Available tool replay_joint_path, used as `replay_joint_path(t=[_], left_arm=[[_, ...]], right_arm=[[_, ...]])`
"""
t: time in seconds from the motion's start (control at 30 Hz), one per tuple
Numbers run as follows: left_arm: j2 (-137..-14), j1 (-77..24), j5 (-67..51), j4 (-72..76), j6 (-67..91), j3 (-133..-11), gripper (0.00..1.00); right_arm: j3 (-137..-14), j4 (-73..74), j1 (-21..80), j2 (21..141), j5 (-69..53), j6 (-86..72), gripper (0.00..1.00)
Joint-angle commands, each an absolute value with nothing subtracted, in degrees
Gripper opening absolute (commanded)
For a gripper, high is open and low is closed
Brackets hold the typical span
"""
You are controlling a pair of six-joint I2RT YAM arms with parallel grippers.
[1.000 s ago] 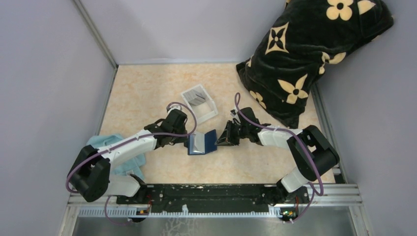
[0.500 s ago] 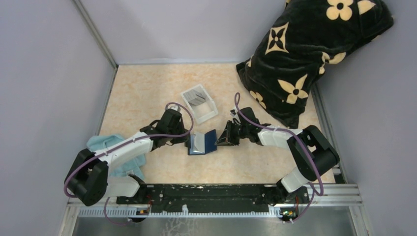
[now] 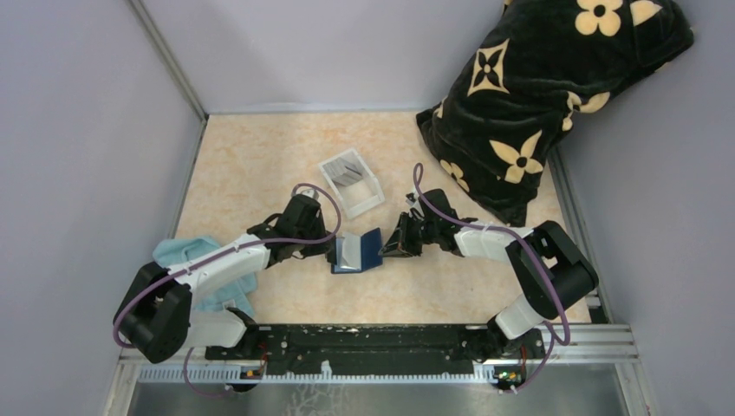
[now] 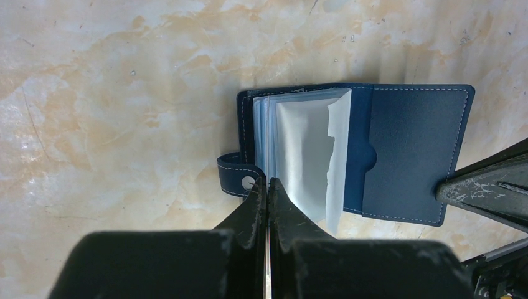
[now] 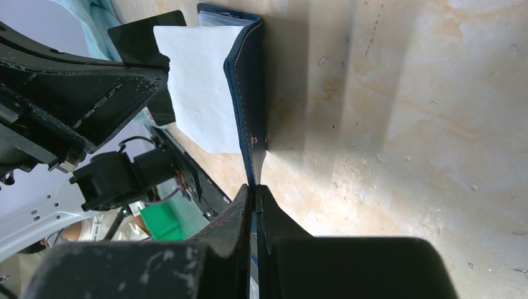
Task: Put the credit cards into the card holder
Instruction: Open the card holder at the center of the board.
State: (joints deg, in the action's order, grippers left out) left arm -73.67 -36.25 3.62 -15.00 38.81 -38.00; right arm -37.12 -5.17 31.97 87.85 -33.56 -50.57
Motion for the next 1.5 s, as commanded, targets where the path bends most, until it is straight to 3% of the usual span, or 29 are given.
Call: replay_joint_path(t=[0.0, 0.9, 1.47], left_arm=[[-73.2, -36.0, 3.9, -15.0, 38.4, -38.2, 0.0], [-75.3, -36.0, 1.0, -13.7, 39.1, -36.2, 0.0], [-72.2, -32.2, -6.6, -2.9, 44.5, -27.5, 0.0]], right_arm=[[-37.0, -7.9, 31.0, 88.1, -34.3, -49.6, 0.0], [-36.7, -8.2, 30.8, 88.7, -34.4, -49.6, 0.0], [-35.9, -7.7, 30.7, 88.2, -34.0, -49.2, 0.0]])
